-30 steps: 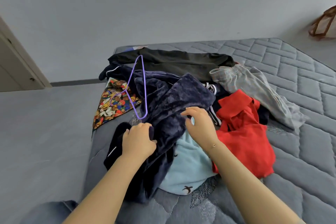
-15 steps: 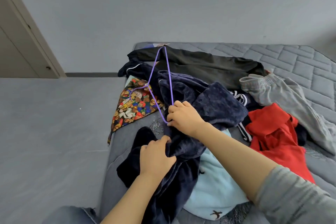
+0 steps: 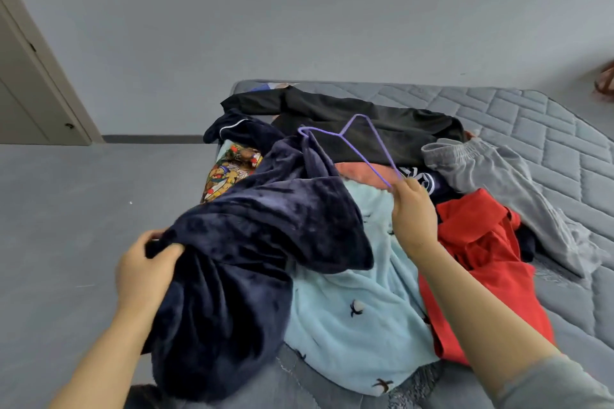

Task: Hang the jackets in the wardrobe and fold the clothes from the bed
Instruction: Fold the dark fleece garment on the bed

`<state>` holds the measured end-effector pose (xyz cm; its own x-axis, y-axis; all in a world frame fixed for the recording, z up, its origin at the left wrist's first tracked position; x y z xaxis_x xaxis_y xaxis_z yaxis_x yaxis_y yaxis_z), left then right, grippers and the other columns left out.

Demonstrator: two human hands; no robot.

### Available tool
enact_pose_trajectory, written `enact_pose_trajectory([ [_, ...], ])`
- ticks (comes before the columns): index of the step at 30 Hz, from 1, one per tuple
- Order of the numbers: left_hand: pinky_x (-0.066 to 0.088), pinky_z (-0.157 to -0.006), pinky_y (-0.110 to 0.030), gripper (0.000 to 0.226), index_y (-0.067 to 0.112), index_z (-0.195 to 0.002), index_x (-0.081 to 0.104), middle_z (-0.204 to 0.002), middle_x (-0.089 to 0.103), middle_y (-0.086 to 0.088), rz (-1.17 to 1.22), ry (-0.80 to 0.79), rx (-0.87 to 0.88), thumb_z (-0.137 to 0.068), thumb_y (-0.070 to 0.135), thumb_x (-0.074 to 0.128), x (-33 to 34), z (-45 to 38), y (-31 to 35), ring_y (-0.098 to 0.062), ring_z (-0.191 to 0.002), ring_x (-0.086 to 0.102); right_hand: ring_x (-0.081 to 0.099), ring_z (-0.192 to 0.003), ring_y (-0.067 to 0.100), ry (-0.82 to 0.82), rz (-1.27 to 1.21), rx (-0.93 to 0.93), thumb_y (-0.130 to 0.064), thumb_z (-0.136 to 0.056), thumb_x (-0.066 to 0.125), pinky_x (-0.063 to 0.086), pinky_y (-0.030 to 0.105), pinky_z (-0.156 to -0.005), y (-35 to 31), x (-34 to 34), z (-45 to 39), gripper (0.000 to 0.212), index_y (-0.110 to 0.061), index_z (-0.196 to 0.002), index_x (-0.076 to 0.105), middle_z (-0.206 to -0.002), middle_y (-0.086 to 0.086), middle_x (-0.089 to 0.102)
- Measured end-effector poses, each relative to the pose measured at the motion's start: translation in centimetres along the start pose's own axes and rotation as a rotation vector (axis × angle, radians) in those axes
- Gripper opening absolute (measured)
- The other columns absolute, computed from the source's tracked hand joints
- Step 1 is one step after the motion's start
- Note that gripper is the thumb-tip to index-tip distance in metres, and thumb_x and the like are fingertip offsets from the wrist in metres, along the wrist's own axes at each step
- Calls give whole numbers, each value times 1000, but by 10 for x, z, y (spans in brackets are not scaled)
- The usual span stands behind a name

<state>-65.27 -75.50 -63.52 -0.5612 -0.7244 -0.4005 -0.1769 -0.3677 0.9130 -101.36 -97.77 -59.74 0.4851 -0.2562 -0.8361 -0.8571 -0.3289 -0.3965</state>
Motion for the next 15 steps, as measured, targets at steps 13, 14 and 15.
enact_pose_trajectory([
  [13,47,-72,-22,30,30,-86,70,-82,72,16,226,-222,61,-83,0,65,3,20,17,-5,-81,66,48,-129,-3,-585,-1064,335,-50,-94,57,41,21,-107,-75,42,87,54,-32,-143,43,-140,-18,53],
  [14,47,-72,-23,30,30,-86,71,-81,73,15,259,-214,57,-84,0,63,-2,21,21,-7,-80,66,54,-123,-2,-571,-1058,294,-44,-89,67,45,17,-100,-82,44,91,55,-33,-138,46,-132,-18,59],
  [15,48,-72,-24,29,30,-86,71,-82,73,13,285,-211,50,-84,3,62,-8,23,25,-8,-79,67,58,-118,2,-536,-1006,274,-34,-87,73,48,18,-97,-87,46,94,53,-29,-135,49,-126,-15,63],
])
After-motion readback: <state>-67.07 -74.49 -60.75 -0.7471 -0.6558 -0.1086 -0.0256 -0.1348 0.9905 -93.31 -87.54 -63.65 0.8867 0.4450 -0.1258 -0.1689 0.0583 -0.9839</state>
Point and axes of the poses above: each hand's wrist, its own z-axis away from the middle knuckle, its own x-axis out of the palm, y = z × x, the point moved 4 cm from there along -z, towards the middle knuckle
